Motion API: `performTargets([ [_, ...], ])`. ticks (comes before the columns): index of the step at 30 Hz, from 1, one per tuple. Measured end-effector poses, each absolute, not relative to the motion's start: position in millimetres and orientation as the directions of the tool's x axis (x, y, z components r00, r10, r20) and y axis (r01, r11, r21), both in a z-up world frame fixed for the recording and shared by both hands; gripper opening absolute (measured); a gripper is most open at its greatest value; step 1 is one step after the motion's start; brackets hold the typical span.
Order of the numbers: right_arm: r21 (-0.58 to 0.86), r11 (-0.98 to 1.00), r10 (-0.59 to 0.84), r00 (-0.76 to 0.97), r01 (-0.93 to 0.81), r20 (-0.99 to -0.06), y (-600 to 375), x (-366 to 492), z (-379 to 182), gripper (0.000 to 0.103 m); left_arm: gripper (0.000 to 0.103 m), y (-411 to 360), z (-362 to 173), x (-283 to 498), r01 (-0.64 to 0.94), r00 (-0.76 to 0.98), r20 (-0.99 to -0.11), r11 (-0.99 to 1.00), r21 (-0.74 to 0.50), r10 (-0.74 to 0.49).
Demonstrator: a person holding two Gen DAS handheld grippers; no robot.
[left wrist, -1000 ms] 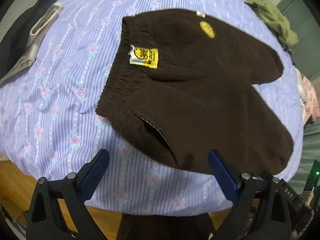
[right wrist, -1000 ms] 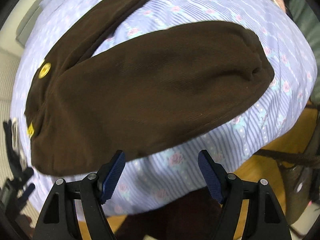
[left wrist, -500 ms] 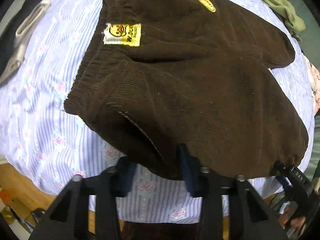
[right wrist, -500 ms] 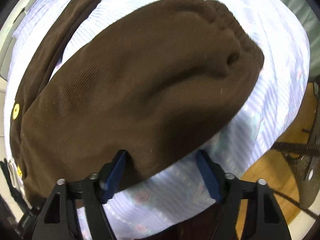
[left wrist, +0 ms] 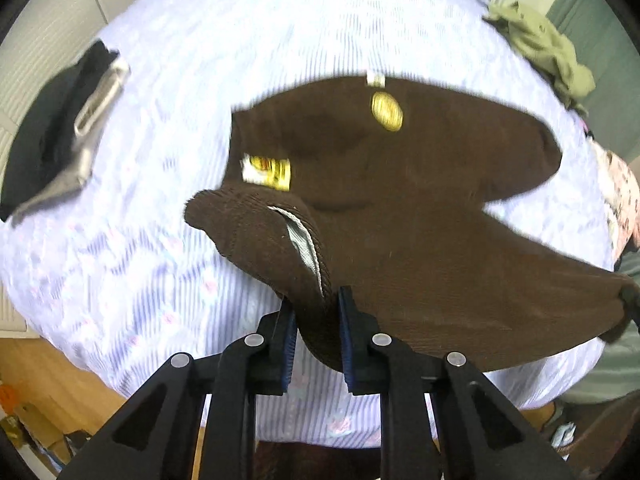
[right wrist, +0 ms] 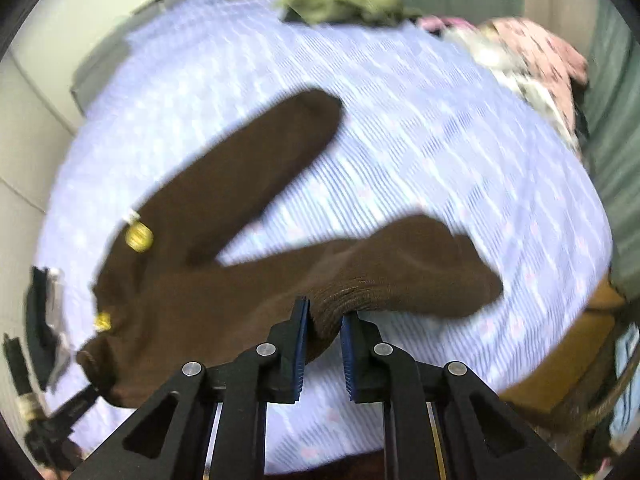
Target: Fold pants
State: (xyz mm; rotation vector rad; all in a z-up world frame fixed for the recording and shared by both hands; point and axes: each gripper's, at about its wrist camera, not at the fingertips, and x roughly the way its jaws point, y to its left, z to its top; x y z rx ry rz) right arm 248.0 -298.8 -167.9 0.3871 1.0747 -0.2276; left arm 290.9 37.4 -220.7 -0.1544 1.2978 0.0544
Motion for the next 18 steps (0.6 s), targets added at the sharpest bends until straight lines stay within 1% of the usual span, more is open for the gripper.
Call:
performTargets([
  [2, 0.207, 0.914, 0.009, 0.494, 0.348, -0.869, -305.0, 264.7, -152.0, 0.015, 0.019, 40.1, -207.1, 301.1, -0.142, 0.303, -0.952, 0.985, -0.093, -0.046],
  [5, 0.220, 0.917, 0.014, 0.526, 0.332, -0.850, -295.5, 296.8, -145.7, 0.015, 0.019, 44.5, -194.9, 321.8, -0.165, 0.340, -0.939, 0.980, -0.110, -0.048],
  [9, 0.202, 0.935, 0.005, 0.558, 0.291, -0.830, -293.5, 338.2, -140.3, 0.015, 0.019, 53.8, -176.3, 357.5, -0.196, 0.386, -0.921, 0.971, -0.134, -0.049],
  [15, 0.198, 0.941, 0.014, 0.553, 0.274, -0.833, -283.4, 415.3, -138.9, 0.015, 0.019, 67.5, -192.5, 411.3, -0.251, 0.386, -0.922, 0.957, -0.142, -0.036],
  [18, 0.173, 0.948, 0.008, 0.521, 0.268, -0.853, -277.3, 458.3, -155.3, 0.015, 0.019, 75.4, -204.8, 443.0, -0.278, 0.352, -0.936, 0.951, -0.134, -0.029],
])
